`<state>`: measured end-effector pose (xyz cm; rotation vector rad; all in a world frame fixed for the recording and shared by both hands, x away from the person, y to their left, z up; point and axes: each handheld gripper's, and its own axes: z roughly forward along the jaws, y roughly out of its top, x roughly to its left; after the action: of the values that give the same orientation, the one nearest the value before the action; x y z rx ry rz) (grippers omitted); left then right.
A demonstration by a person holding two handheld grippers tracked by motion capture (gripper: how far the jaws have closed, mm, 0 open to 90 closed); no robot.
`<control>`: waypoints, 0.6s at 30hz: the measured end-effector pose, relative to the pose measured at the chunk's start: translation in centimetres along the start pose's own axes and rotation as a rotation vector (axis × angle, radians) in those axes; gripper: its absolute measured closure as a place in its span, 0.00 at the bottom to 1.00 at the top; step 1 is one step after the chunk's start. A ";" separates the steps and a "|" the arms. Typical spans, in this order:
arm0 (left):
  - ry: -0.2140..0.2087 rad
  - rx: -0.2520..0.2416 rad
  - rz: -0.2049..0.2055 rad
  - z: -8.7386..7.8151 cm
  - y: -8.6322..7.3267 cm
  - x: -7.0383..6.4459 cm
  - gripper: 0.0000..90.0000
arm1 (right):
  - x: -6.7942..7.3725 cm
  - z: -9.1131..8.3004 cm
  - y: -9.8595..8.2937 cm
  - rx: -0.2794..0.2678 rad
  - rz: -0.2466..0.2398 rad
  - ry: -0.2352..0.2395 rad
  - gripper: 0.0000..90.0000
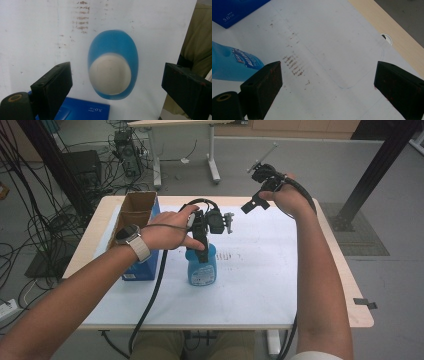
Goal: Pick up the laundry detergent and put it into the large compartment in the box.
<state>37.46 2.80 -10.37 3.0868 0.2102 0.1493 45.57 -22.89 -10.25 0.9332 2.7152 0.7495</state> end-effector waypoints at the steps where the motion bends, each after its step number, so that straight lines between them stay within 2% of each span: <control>1: 0.000 -0.001 0.000 0.0 0.0 0.0 0.11 | 0.0 0.0 0.0 0.000 0.000 0.000 0.09; 18: 0.000 -0.004 -0.002 0.1 0.0 0.0 0.11 | 0.0 0.1 0.0 0.001 0.000 0.002 0.09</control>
<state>37.47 2.84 -10.42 3.0831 0.2124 0.1488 45.62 -22.83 -10.34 0.9326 2.7177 0.7501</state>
